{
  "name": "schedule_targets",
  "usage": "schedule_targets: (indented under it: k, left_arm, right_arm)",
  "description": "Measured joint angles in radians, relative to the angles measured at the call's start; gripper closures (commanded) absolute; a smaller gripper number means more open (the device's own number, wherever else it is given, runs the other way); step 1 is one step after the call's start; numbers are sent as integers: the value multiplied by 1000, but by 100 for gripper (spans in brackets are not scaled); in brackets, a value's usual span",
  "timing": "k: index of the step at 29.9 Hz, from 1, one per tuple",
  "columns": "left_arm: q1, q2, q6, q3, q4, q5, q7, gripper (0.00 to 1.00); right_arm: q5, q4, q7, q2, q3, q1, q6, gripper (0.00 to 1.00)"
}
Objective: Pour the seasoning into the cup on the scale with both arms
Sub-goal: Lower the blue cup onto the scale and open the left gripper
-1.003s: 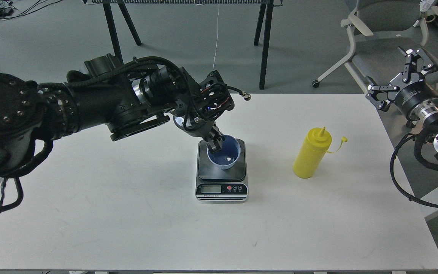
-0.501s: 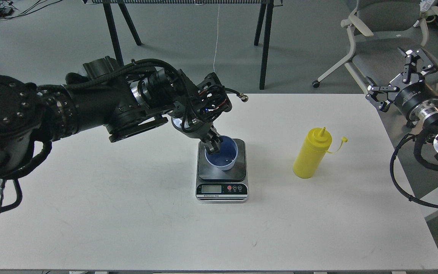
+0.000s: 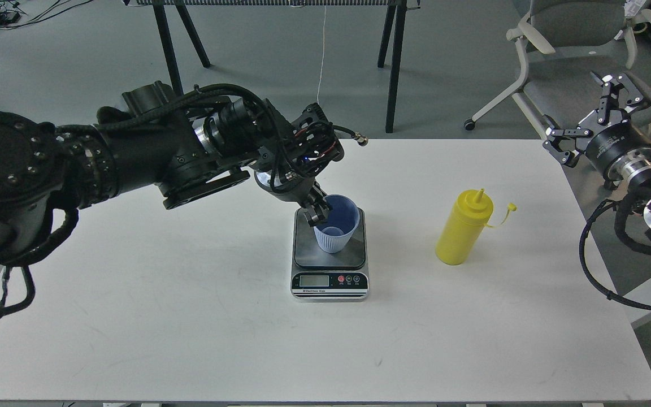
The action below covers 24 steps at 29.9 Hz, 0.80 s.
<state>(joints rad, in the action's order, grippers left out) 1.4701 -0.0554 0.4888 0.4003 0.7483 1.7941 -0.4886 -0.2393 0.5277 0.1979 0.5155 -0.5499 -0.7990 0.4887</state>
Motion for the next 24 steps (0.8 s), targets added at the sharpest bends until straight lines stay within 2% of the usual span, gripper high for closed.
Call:
schedule_targets:
  k: [24]
  left_arm:
    - [3, 11, 0, -14, -36, -30, 0, 60]
  right_arm:
    - [0, 2, 0, -4, -2, 3, 0, 1]
